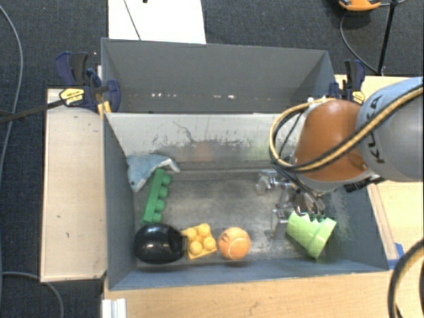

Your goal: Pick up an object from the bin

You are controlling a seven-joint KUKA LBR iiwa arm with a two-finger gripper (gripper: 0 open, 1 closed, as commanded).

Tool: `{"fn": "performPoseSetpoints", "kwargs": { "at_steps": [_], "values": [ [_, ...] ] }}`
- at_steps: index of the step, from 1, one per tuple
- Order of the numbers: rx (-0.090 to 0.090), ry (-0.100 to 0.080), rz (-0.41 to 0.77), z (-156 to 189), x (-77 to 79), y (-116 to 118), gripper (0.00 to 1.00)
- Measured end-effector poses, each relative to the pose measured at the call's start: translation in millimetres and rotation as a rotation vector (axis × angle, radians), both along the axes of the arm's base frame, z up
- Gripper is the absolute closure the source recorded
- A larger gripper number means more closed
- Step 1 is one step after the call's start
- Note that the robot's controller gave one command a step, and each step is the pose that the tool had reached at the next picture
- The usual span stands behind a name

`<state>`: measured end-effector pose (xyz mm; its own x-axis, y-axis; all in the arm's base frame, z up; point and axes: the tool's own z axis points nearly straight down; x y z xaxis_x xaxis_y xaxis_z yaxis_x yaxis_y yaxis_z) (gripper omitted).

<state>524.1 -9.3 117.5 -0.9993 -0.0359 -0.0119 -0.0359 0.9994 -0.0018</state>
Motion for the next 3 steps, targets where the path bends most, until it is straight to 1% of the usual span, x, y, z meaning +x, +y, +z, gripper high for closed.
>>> {"fn": "performPoseSetpoints", "kwargs": {
  "at_steps": [1,2,3],
  "values": [
    [0.0,0.009,0.15,-35,-24.2,18,0.0],
    [-0.001,0.002,0.174,-41,-25.1,54,0.0],
    [0.001,0.0,0.209,-41,-26.1,81,0.0]
  ]
}}
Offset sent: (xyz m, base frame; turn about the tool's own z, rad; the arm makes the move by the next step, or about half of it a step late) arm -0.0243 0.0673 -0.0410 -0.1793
